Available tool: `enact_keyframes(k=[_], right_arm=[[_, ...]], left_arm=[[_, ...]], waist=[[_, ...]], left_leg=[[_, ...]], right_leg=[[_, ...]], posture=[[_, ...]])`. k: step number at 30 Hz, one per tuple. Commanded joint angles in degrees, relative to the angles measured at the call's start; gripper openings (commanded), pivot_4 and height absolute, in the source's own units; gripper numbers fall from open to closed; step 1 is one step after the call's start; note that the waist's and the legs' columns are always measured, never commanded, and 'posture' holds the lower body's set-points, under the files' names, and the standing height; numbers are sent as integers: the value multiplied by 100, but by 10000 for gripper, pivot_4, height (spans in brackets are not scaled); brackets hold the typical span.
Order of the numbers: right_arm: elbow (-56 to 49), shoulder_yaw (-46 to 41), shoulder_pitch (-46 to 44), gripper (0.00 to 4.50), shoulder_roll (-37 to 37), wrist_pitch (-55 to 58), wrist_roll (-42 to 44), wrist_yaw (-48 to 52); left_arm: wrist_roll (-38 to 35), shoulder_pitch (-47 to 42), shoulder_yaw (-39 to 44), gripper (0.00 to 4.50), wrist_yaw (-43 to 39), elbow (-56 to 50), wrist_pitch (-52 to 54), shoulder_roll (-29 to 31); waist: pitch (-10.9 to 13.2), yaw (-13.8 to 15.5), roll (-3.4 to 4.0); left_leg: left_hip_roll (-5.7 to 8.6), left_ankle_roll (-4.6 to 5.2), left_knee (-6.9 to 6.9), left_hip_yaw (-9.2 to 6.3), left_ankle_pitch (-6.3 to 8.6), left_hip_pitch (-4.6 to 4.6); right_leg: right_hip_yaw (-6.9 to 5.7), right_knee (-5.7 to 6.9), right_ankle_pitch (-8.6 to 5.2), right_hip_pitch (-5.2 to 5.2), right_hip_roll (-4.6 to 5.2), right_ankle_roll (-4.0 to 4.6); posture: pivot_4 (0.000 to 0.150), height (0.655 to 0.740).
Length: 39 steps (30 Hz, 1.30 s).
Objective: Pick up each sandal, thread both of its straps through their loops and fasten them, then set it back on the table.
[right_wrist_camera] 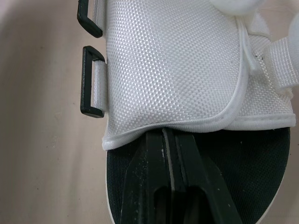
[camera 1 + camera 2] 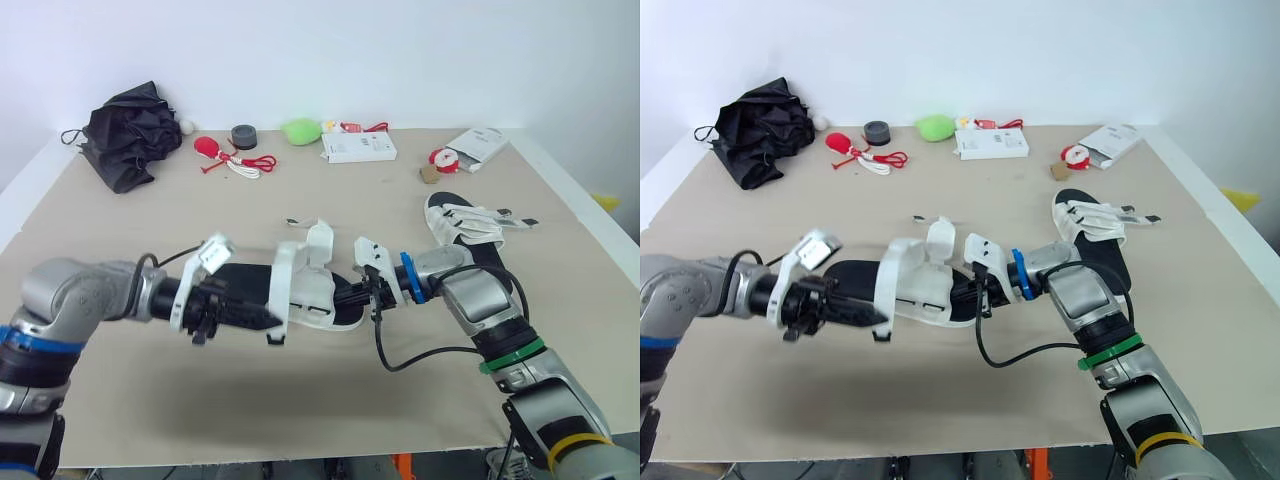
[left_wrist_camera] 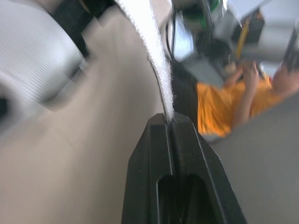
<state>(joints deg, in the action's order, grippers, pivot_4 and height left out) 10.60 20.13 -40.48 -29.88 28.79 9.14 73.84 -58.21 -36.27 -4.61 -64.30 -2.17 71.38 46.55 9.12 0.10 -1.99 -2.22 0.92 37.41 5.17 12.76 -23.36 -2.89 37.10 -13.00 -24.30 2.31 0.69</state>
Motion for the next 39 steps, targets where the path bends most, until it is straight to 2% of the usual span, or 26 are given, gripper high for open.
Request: enact_keyframes(k=[1,4,9,16,25,31,39], right_arm=[[111,145,82,0,37,35,-121,-66],[119,141,75,0,51,31,-130,-83],[89,103,66,0,62,72,-130,-135],[-85,94,198,0,29,178,-106,-202],[-119,115,238,0,40,202,-98,-229],[-128,128,238,0,80,210,-88,-243],[-205,99,293,0,41,242,-72,-255]], left_arm=[[542,-758,68,185,-44,1328,-463,-471],[1182,-1146,-222,185,-206,2231,-983,-836],[1719,-1332,-824,185,-952,2558,-1080,-1047],[1491,-1410,-817,185,-1454,2460,-82,-1058],[1392,-1506,-443,185,-1457,2647,580,-1023],[2011,-1120,-1238,185,-1932,2265,-213,-620],[2344,-875,-1316,185,-1958,2047,-840,-765]], waist=[[0,-5,-6],[0,-18,-6],[0,-79,-6],[0,-111,-6],[1,-116,-6],[0,-126,-6],[0,-118,-6]], left_leg=[[1,1,2,-1,-1,0],[0,1,1,2,0,-1],[-4,-3,-2,5,3,-6],[-2,-3,1,3,3,-8],[0,-2,0,1,5,-10],[1,-2,-2,1,5,-6],[2,-2,1,1,5,-8]], right_leg=[[0,2,4,2,-1,-7],[6,3,15,0,-6,-26],[12,5,12,-6,-11,-20],[12,6,13,-7,-8,-24],[11,6,10,-7,-7,-27],[13,8,8,-6,-7,-23],[12,9,9,-5,-1,-22]], posture=[[1500,7400],[1500,7400],[1500,7400],[1500,7400],[1500,7400],[1500,7400],[1500,7400]])
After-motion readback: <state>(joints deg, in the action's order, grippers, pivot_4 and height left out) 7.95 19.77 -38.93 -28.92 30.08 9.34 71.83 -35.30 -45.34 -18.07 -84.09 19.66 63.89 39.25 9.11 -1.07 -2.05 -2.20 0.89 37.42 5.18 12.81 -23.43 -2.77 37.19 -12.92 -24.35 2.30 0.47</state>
